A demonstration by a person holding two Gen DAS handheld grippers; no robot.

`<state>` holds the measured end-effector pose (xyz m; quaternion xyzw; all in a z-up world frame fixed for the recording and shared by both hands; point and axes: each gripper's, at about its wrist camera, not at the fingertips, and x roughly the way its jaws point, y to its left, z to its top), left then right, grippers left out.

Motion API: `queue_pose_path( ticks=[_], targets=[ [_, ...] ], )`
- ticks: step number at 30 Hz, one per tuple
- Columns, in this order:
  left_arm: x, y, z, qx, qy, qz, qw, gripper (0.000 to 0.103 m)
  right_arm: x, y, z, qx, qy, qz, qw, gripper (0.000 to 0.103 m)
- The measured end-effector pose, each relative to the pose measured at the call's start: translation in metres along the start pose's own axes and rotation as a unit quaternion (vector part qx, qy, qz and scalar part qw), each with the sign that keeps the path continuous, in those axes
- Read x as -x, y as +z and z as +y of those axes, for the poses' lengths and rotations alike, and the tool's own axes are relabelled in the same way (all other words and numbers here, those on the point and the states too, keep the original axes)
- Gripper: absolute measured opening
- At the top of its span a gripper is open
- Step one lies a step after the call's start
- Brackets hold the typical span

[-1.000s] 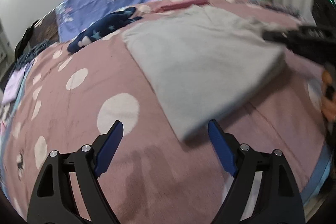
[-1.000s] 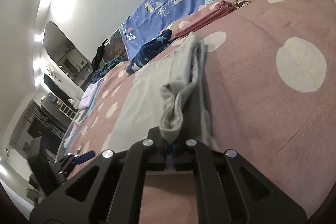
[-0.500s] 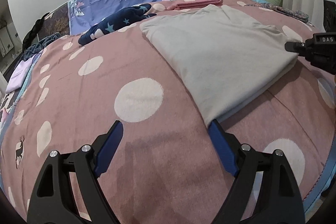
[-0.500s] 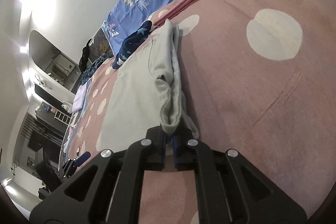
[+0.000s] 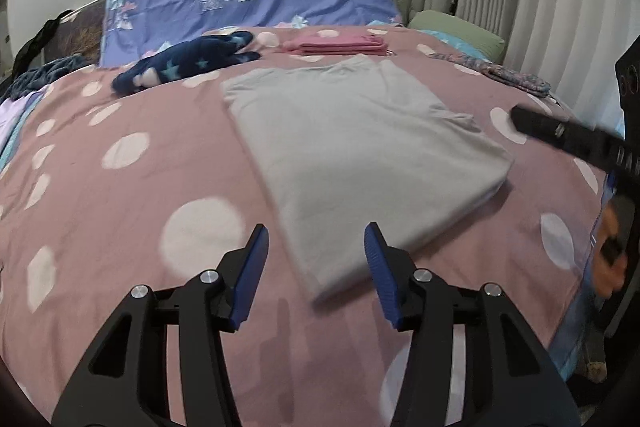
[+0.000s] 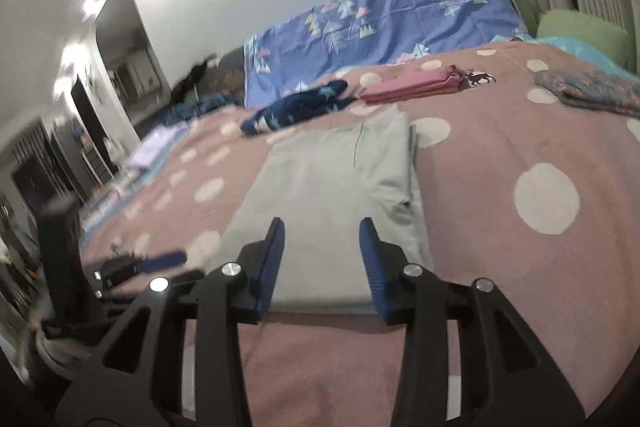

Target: Fold small clothes

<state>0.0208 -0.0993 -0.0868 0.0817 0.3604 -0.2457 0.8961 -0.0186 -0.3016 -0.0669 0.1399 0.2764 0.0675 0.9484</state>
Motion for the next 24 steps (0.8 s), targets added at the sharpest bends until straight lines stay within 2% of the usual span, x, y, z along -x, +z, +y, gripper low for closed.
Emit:
queue_pose_path(
  ticks=[1, 3, 4, 5, 6, 8, 11, 14, 17, 20, 24],
  targets=[
    [-0.011, 0.001, -0.003, -0.002, -0.001, 0.006, 1.0, 0.052, -0.008, -0.002, -0.003, -0.001, -0.013, 0.01, 1.0, 0.04],
    [-0.037, -0.005, -0.007, -0.007, 0.023, 0.042, 0.9988, 0.053, -0.027, -0.011, -0.018, -0.018, -0.06, 0.043, 0.997, 0.036],
    [-0.041, -0.006, -0.006, -0.004, 0.021, 0.05, 0.9985, 0.053, -0.036, -0.016, -0.024, -0.029, -0.076, 0.06, 0.995, 0.024],
    [-0.039, -0.005, -0.004, 0.001, 0.018, 0.047, 0.9987, 0.055, -0.041, -0.018, -0.031, -0.043, -0.076, 0.07, 0.994, 0.02],
    [-0.038, -0.005, -0.001, 0.008, 0.017, 0.044, 0.9988, 0.066, -0.042, -0.02, -0.04, -0.067, -0.064, 0.076, 0.993, 0.019],
    [-0.042, -0.007, 0.007, 0.029, 0.029, 0.054, 0.9977, 0.082, -0.042, -0.02, -0.044, -0.076, -0.055, 0.076, 0.993, 0.019],
    [-0.044, -0.008, 0.011, 0.041, 0.042, 0.059, 0.9965, 0.091, -0.044, -0.023, -0.035, -0.052, -0.076, 0.078, 0.993, 0.02],
    [-0.045, -0.008, 0.01, 0.038, 0.065, 0.064, 0.9951, 0.102, -0.045, -0.022, -0.03, -0.037, -0.078, 0.08, 0.993, 0.027],
    [-0.046, -0.008, 0.021, 0.058, 0.053, 0.073, 0.9942, 0.102, -0.043, -0.025, -0.03, -0.038, -0.076, 0.079, 0.993, 0.027],
    [-0.045, -0.007, 0.014, 0.044, 0.072, 0.071, 0.9939, 0.102, -0.043, -0.023, -0.03, -0.039, -0.076, 0.08, 0.993, 0.027],
    [-0.044, -0.007, 0.01, 0.034, 0.082, 0.069, 0.9936, 0.102, -0.041, -0.023, -0.027, -0.029, -0.069, 0.081, 0.994, 0.041]
  ],
)
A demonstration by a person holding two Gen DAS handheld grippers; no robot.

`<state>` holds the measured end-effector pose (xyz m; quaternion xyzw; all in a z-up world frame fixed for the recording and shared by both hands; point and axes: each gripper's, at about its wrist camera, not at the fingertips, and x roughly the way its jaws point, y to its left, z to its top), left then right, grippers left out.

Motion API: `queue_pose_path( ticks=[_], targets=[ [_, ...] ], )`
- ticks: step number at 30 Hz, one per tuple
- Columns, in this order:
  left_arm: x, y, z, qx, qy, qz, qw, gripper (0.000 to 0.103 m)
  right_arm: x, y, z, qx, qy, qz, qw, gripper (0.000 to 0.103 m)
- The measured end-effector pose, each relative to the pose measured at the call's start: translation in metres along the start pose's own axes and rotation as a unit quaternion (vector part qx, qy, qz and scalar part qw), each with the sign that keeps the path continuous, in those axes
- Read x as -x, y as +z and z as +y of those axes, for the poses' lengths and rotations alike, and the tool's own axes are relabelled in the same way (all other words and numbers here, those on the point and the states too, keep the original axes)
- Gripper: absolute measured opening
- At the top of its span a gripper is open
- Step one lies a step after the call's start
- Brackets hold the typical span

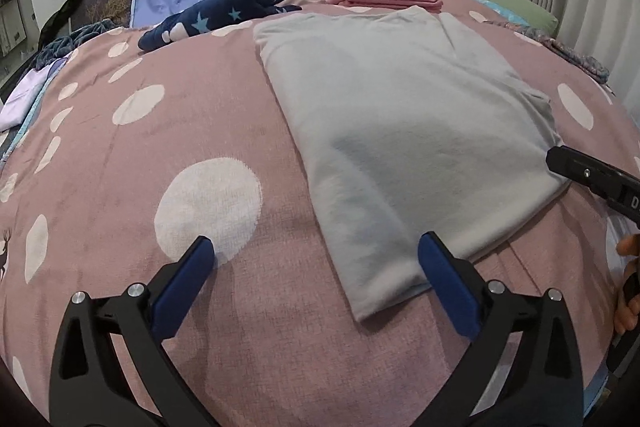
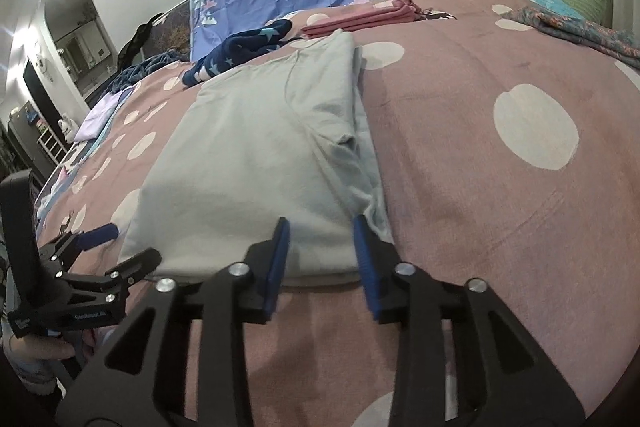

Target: Fold small clothes

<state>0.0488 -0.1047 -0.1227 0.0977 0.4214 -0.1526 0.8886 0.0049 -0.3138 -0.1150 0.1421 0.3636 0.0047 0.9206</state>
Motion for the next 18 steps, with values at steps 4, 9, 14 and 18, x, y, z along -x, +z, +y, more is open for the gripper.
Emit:
queue_pose_path(
  ticks=[4, 9, 14, 18],
  targets=[
    [0.001, 0.0, -0.002, -0.008, 0.005, 0.0, 1.0, 0.102, 0.006, -0.003, 0.007, 0.019, -0.01, -0.008, 1.0, 0.038],
    [0.01, 0.001, -0.002, -0.008, -0.027, -0.016, 0.9995, 0.08, 0.033, 0.005, 0.003, -0.001, 0.0, -0.08, 0.997, 0.035],
    [0.028, 0.018, 0.0, 0.004, -0.05, -0.054, 0.9973, 0.079, 0.033, 0.029, 0.024, 0.061, 0.021, -0.08, 0.995, 0.023],
    [0.022, 0.028, -0.004, -0.001, -0.064, -0.055, 0.9965, 0.079, 0.007, 0.041, 0.032, 0.071, 0.023, -0.041, 0.996, 0.011]
  ],
)
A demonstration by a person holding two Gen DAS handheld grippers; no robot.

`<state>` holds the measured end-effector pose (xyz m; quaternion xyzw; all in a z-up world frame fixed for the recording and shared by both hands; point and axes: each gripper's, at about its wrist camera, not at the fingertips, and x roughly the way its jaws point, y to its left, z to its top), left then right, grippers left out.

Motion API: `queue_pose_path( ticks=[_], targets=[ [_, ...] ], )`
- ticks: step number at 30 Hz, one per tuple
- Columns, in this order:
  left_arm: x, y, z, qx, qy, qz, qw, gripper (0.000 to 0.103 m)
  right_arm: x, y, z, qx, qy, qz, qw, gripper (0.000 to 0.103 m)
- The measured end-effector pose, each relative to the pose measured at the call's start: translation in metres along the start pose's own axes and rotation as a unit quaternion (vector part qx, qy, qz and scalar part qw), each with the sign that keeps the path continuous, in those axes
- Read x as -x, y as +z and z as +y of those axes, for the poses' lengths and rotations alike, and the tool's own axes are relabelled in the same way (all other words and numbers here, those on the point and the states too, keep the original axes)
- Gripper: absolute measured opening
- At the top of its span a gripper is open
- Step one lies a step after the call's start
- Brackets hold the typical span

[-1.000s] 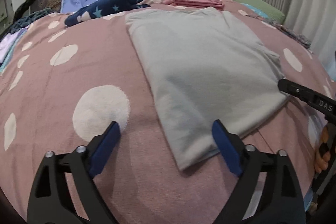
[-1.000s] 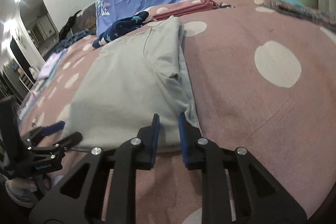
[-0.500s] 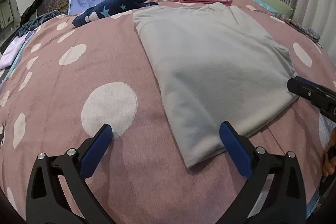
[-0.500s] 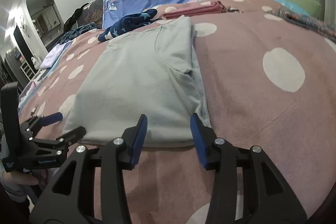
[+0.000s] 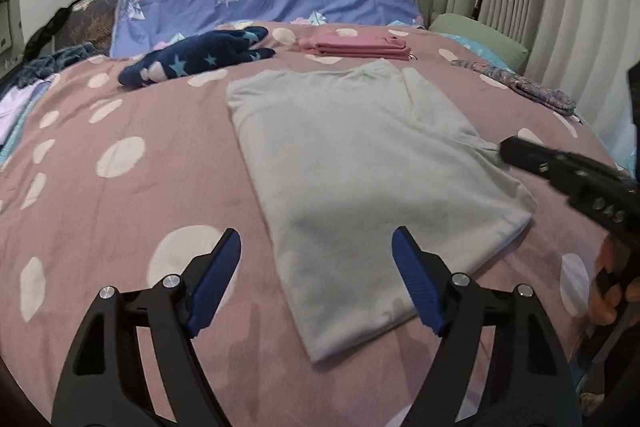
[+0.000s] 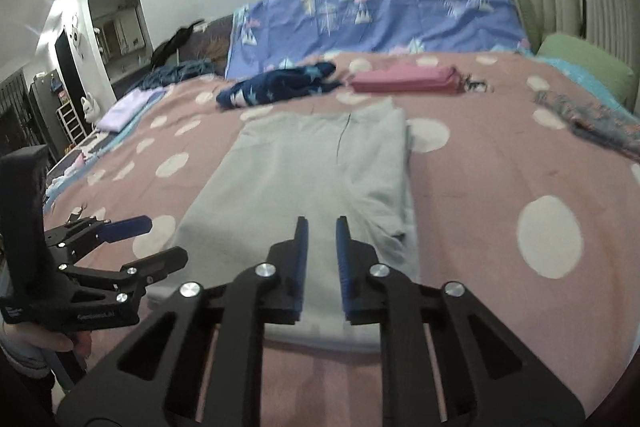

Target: Fold small clothes

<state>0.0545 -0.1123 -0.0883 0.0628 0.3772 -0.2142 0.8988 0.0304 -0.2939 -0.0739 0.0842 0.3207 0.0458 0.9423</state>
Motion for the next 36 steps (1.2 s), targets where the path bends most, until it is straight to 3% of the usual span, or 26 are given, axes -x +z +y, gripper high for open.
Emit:
queue_pose_path(
  ticks=[4, 5, 7, 12, 16, 20, 26, 30, 36],
  targets=[
    [-0.03, -0.017, 0.005, 0.008, -0.012, 0.053, 0.9985, 0.079, -0.034, -0.014, -0.029, -0.049, -0.044, 0.071, 0.995, 0.0],
    [-0.028, -0.017, 0.006, 0.011, -0.017, 0.051, 0.9985, 0.079, -0.037, -0.018, -0.037, -0.065, -0.025, 0.08, 0.994, 0.0],
    [-0.027, -0.019, 0.005, -0.002, -0.019, 0.057, 0.9982, 0.079, -0.032, -0.02, -0.045, -0.082, -0.002, 0.084, 0.993, 0.0],
    [-0.027, -0.02, 0.004, -0.01, -0.023, 0.066, 0.9975, 0.082, -0.021, -0.017, -0.033, -0.049, -0.019, 0.075, 0.996, 0.0],
    [-0.019, -0.013, 0.006, -0.003, -0.049, 0.06, 0.997, 0.079, -0.005, 0.0, -0.035, -0.043, -0.02, 0.047, 0.998, 0.007],
    [-0.008, 0.002, 0.002, -0.014, -0.037, 0.027, 0.9988, 0.079, -0.006, 0.014, -0.045, -0.041, -0.037, 0.048, 0.997, 0.017],
    [-0.018, 0.012, 0.002, -0.013, -0.038, 0.032, 0.9987, 0.08, -0.016, 0.02, -0.053, -0.054, -0.017, 0.058, 0.997, 0.021],
    [-0.027, 0.017, 0.005, -0.009, -0.042, 0.038, 0.9984, 0.082, -0.025, 0.022, -0.06, -0.066, 0.0, 0.074, 0.995, 0.035],
    [-0.039, 0.024, 0.023, 0.018, -0.061, 0.04, 0.9972, 0.086, -0.044, 0.026, -0.073, -0.087, 0.041, 0.098, 0.991, 0.042]
  ],
)
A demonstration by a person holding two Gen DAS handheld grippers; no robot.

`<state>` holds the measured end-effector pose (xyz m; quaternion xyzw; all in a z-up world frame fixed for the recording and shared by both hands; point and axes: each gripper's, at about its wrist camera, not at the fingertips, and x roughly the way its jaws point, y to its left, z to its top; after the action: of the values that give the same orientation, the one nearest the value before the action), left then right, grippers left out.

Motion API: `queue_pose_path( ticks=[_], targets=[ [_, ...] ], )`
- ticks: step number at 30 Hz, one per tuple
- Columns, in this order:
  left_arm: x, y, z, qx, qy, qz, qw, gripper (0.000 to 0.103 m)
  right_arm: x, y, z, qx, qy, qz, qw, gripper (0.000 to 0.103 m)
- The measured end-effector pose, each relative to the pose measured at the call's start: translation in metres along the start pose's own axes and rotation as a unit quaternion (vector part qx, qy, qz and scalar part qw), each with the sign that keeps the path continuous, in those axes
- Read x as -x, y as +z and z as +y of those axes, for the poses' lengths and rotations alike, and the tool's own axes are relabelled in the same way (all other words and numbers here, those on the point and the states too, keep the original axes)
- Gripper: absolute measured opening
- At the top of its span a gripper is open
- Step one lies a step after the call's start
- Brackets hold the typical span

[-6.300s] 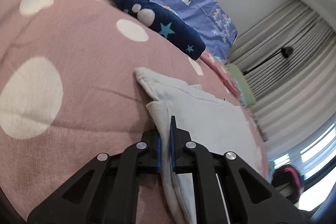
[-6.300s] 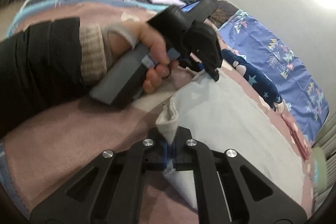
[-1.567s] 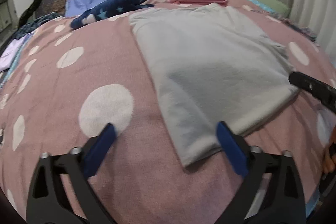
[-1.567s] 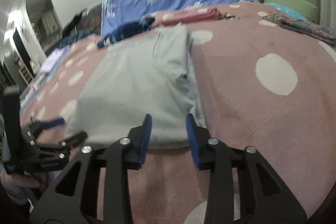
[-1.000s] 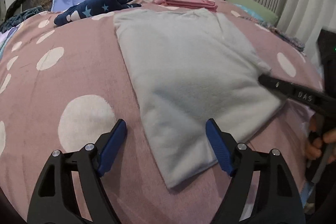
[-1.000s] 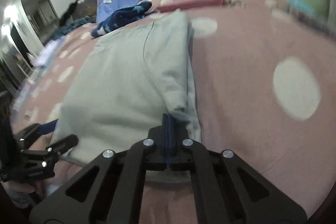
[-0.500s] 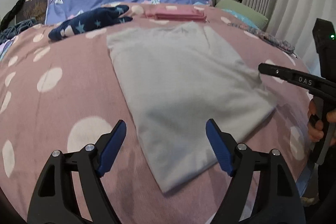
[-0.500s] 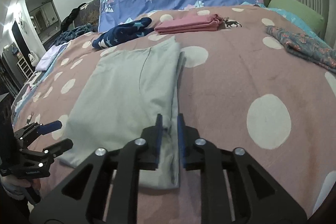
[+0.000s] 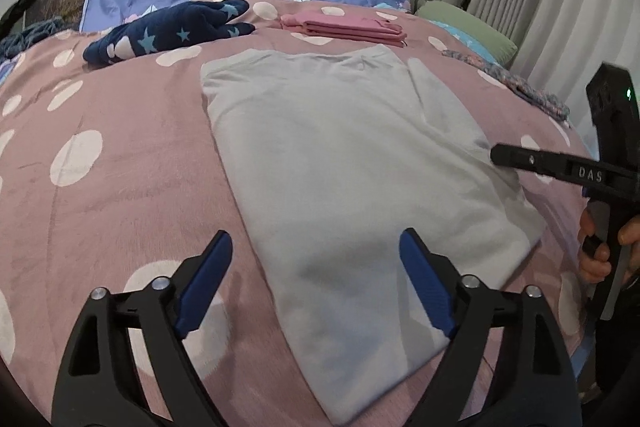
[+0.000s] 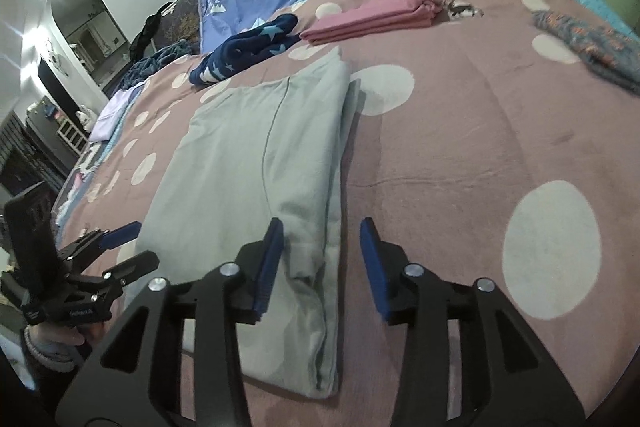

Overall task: Fold small clothes
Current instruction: 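Position the open right gripper at the folded edge of the grey shirt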

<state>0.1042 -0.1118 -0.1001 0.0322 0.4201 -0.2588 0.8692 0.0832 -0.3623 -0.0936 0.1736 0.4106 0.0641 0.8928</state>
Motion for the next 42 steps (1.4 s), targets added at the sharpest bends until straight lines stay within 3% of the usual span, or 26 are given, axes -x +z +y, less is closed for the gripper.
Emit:
queue_pose_path(
  ticks=[7, 11, 26, 31, 35, 42],
  targets=[
    [-0.016, 0.005, 0.016, 0.033, -0.051, 0.014, 0.998, 0.086, -0.019, 0.007, -0.008, -0.011, 0.051, 0.032, 0.998, 0.048],
    [-0.026, 0.009, 0.018, 0.044, -0.076, 0.019, 0.996, 0.089, -0.025, 0.013, -0.008, -0.001, 0.053, 0.039, 0.998, 0.049],
    [-0.033, 0.017, 0.025, 0.048, -0.114, 0.024, 0.992, 0.09, -0.028, 0.009, -0.004, 0.033, 0.04, 0.054, 0.997, 0.05],
    [-0.038, 0.022, 0.027, 0.048, -0.118, 0.023, 0.9916, 0.089, -0.036, 0.016, -0.009, 0.033, 0.061, 0.063, 0.996, 0.053],
    [-0.043, 0.028, 0.033, 0.056, -0.127, 0.023, 0.9901, 0.082, -0.043, 0.025, -0.018, 0.02, 0.094, 0.07, 0.993, 0.054],
    [-0.058, 0.043, 0.038, 0.067, -0.147, 0.027, 0.9864, 0.08, -0.059, 0.047, -0.026, 0.01, 0.119, 0.084, 0.989, 0.049]
  ],
)
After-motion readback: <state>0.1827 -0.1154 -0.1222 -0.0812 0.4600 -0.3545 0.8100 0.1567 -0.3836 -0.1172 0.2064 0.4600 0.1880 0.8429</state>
